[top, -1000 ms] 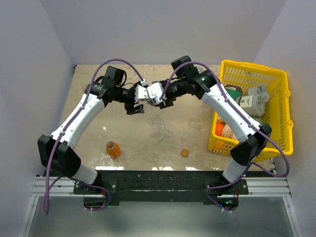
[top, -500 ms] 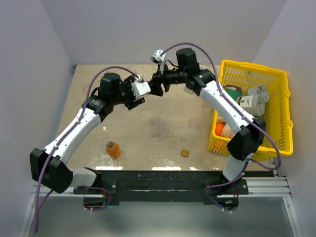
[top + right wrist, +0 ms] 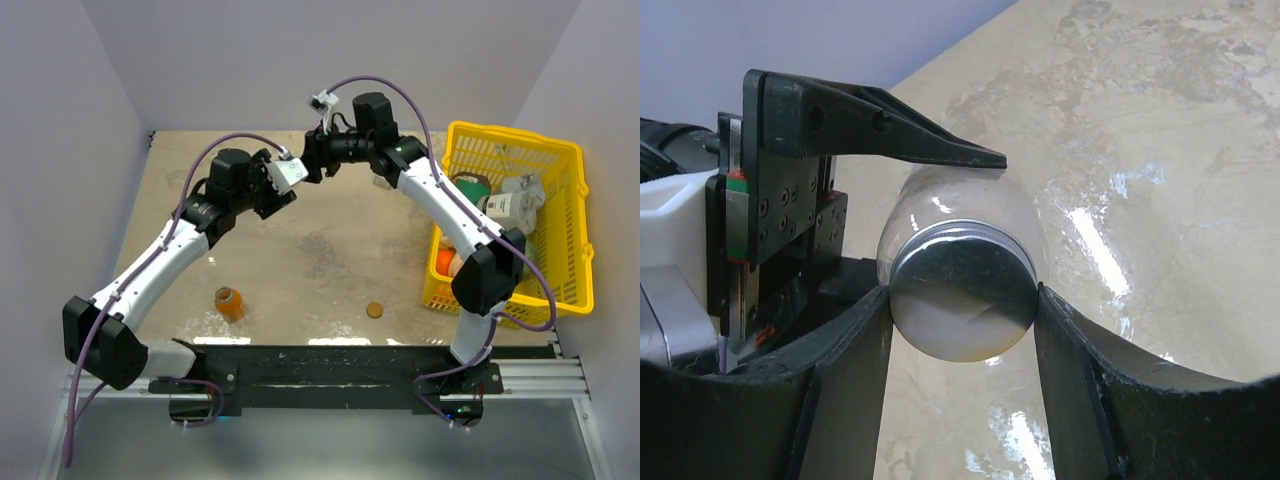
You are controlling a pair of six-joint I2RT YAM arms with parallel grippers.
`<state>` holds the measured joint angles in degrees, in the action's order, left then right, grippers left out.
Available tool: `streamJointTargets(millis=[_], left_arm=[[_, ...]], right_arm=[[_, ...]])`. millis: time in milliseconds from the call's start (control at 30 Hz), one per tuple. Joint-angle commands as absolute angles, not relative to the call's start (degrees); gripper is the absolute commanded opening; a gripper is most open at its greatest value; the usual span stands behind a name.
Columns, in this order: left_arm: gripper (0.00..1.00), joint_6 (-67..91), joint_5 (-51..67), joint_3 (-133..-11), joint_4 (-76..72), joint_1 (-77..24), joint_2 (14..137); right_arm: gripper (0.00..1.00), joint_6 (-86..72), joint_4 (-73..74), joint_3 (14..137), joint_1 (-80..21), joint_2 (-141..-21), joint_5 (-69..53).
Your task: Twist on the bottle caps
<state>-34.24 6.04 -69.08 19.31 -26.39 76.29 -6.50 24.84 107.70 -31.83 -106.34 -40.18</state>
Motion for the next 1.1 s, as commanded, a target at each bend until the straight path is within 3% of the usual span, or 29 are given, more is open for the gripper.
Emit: streamJointTargets(millis=[0,67,100,167,200,233,367,500,567,733,833,900,1067], left_arm=[[0.0,-31.73,0.18,-71.72,2.29,-26.98,75.15],[0.0,-31.64,0.09,-70.76,2.55,-26.98,75.58],[0.0,-31.47,-1.57,-70.58,2.81,-26.98,75.85],[0.0,-31.29,-2.28,-70.05,4.3,-26.81,76.81],[0.0,-31.29,-2.2,-69.7,4.92,-26.63,77.16],[0.0,-30.51,-1.85,-69.35,5.1,-25.85,77.25],[0.0,-29.53,2.54,-67.85,4.48,-23.82,77.87],[0.0,-28.65,7.37,-69.08,6.41,-22.5,79.71],[0.0,-28.56,15.49,-70.48,8.43,-21.45,80.59],[0.0,-37.15,42.73,-73.99,20.37,-20.83,81.12],[0.0,-43.12,53.04,-79.51,31.96,-20.92,84.27],[0.0,-46.74,56.06,-83.13,42.12,-21.09,86.74],[0.0,-52.82,57.92,-88.33,50.01,-21.44,90.09]], right_arm=[[0.19,-9.14,33.13,107.84,-32.69,-108.46,-39.2],[0.35,-8.18,33.74,108.02,-32.61,-108.02,-38.5],[0.53,-7.65,34.01,108.54,-32.43,-107.76,-38.32],[0.66,-6.16,34.97,108.89,-31.12,-106.1,-39.02],[0.91,-5.46,36.2,110.29,-30.5,-105.74,-39.46],[0.97,-4.49,38.21,111.61,-29.72,-105.56,-39.2],[0.99,5.06,52.25,116.36,-24.09,-105.21,-39.02],[0.99,17.2,59.14,112.87,-21.1,-100.48,-43.15],[0.99,27.53,60.9,111.45,-21.09,-98.27,-44.56],[0.95,47.93,49.94,104.25,-21.53,-87.13,-44.04],[0.91,59.62,45.18,102.39,-23.81,-84.73,-42.37],[0.89,63.79,45.7,103.0,-24.96,-84.29,-42.36],[0.88,78.21,54.74,104.68,-29.52,-84.99,-42.71]])
